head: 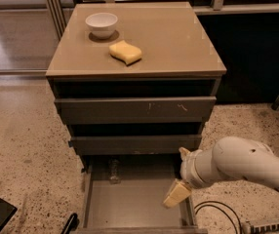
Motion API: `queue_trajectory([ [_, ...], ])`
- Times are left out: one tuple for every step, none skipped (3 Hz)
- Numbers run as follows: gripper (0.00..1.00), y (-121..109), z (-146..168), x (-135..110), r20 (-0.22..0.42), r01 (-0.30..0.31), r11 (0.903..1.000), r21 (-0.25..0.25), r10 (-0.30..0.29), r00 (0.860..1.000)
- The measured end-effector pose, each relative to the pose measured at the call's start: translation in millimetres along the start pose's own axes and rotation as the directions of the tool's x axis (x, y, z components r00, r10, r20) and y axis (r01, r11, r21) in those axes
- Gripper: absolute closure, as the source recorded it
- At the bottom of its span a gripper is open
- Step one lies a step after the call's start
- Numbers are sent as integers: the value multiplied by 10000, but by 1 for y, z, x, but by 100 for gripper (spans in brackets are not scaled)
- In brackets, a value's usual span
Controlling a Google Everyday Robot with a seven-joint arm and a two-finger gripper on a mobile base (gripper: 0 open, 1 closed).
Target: Pick water bottle from bottom drawer and place on counter
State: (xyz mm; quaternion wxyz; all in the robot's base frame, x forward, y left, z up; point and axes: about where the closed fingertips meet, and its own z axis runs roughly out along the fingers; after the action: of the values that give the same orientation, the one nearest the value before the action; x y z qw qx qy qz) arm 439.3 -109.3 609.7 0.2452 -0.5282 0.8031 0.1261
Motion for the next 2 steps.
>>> queue_trajectory([
  [0, -10, 52, 5, 1249, -240, 9991, 335, 197, 9920],
  [0, -37, 112, 1, 2744, -959, 9913, 901, 679, 9592],
])
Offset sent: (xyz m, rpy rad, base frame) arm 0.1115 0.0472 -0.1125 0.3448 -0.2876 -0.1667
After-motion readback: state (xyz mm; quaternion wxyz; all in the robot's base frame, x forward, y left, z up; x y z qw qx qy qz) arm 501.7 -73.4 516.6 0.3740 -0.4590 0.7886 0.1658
